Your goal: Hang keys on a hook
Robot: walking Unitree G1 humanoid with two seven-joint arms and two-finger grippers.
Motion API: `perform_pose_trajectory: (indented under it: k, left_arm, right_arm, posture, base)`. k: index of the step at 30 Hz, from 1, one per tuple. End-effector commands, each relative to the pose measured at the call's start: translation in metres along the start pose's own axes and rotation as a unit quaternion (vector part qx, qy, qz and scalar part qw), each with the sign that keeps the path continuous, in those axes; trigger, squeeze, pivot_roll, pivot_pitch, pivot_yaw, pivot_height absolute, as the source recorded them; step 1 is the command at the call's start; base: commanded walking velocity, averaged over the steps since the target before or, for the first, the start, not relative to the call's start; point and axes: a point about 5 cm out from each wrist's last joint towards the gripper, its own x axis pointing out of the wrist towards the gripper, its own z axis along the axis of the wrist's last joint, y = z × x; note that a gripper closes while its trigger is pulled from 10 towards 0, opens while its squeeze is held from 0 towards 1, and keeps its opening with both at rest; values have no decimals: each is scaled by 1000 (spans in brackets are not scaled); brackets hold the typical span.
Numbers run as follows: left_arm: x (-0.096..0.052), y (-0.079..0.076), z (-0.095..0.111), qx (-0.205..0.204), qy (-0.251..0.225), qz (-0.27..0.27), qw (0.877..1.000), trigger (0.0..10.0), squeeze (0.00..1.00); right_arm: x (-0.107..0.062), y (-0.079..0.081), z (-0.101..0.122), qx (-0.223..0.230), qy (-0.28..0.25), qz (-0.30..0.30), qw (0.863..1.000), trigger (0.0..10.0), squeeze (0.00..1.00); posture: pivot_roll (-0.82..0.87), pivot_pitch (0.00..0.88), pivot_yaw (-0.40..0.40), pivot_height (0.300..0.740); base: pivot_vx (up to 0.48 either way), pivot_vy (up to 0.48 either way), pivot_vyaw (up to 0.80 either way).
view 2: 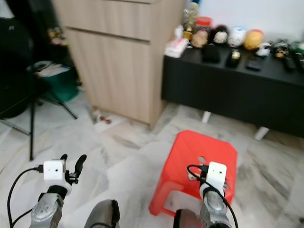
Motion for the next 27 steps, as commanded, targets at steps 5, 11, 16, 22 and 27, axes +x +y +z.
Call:
perform_pose_trajectory:
  k: [5, 11, 16, 22, 27]
  left_arm:
    - [2, 0, 4, 3, 0, -4, 1000, 10000, 0]
    - [4, -3, 5, -1, 0, 0, 1000, 10000, 0]
    - [4, -3, 6, -3, -1, 3, 1000, 10000, 0]
    - [3, 4, 8, -3, -5, 23, 1000, 10000, 0]
    - [3, 8, 10, -6, -7, 31, 999, 10000, 0]
  right_arm:
    - [0, 3, 1, 1, -2, 3, 1000, 10000, 0]
    - [1, 3, 4, 1, -7, 8, 1000, 10000, 0]
    - [2, 7, 11, -35, -26, 32, 999, 10000, 0]
    - [2, 16, 12, -88, -33, 80, 992, 10000, 0]
    - [4, 16, 15, -119, -31, 84, 989, 10000, 0]
  posture:
    - [197, 22, -18, 597]
    - [199, 35, -24, 597]
    - [195, 52, -23, 597]
    - [197, 73, -25, 597]
    - [200, 94, -26, 597]
  base:
    - [0, 0, -741]
    - [0, 0, -682]
    - [0, 0, 0]
    - [0, 0, 0]
    - [0, 0, 0]
